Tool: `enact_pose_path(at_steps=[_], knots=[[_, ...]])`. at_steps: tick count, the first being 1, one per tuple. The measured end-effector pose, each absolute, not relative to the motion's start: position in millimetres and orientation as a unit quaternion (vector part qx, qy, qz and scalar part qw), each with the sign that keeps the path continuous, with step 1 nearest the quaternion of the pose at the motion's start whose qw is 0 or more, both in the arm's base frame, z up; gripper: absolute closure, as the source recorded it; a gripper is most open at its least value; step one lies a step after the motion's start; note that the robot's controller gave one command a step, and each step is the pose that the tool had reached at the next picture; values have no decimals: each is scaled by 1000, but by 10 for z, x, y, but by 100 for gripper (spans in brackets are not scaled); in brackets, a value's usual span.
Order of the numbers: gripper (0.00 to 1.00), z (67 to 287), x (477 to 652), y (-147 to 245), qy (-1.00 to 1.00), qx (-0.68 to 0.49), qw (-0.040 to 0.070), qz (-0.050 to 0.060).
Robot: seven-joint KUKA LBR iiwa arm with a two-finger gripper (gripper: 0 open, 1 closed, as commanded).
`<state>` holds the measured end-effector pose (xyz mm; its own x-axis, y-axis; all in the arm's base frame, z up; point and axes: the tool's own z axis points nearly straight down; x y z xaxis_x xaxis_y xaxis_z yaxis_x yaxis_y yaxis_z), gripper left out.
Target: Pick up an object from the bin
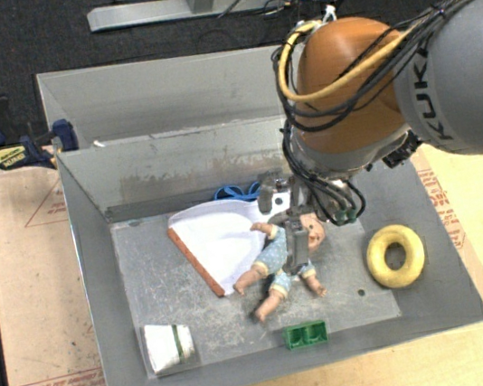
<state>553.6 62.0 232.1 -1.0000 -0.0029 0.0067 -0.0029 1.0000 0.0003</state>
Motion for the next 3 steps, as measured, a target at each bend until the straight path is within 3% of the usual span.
enact_pose_path(at_steps=[1, 2, 3], knots=[[0, 2369, 5550, 617, -1000, 1, -1, -1], [0, 2084, 5537, 540, -1000, 26, -4, -1], [0, 1423, 5635, 270, -996, 91, -3, 0]])
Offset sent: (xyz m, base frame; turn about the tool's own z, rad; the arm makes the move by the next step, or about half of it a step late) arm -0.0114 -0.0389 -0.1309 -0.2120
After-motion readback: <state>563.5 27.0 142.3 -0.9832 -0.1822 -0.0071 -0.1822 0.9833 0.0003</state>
